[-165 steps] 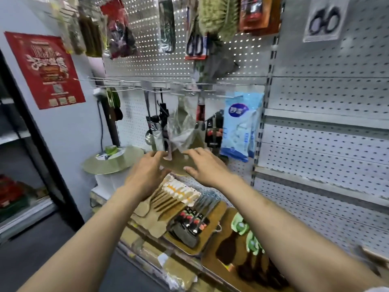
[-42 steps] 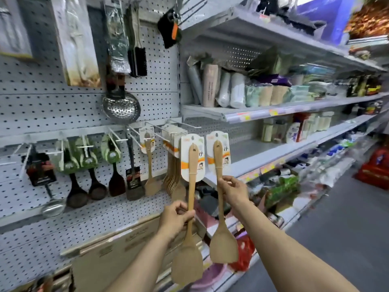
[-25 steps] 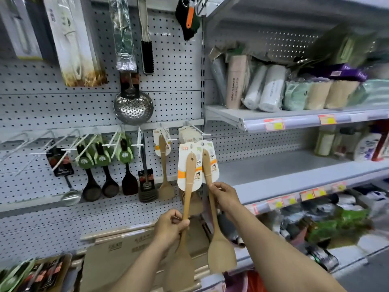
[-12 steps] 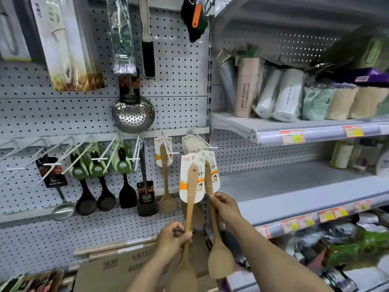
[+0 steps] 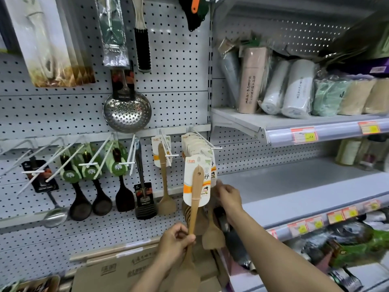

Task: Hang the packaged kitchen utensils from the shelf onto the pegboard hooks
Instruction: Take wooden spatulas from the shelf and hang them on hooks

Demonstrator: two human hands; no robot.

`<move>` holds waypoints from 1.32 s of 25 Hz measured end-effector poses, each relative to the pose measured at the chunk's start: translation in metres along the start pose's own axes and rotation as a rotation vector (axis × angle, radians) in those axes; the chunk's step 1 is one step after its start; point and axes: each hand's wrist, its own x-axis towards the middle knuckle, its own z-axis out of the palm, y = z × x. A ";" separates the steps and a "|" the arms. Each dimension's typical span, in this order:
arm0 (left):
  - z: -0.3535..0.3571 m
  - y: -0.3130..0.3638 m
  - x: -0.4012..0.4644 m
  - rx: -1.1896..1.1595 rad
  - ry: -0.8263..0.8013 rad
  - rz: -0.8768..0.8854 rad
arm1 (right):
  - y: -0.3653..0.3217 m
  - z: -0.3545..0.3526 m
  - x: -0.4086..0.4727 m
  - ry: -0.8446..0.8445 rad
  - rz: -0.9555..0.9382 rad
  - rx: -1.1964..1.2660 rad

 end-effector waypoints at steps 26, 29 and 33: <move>0.058 0.001 0.078 0.045 0.027 0.017 | -0.060 0.001 0.008 -0.134 -0.232 0.085; 0.064 -0.001 0.089 0.080 0.073 0.013 | -0.058 0.003 0.017 -0.150 -0.211 0.026; 0.064 -0.002 0.093 0.122 0.074 0.010 | -0.057 0.003 0.018 -0.170 -0.208 -0.010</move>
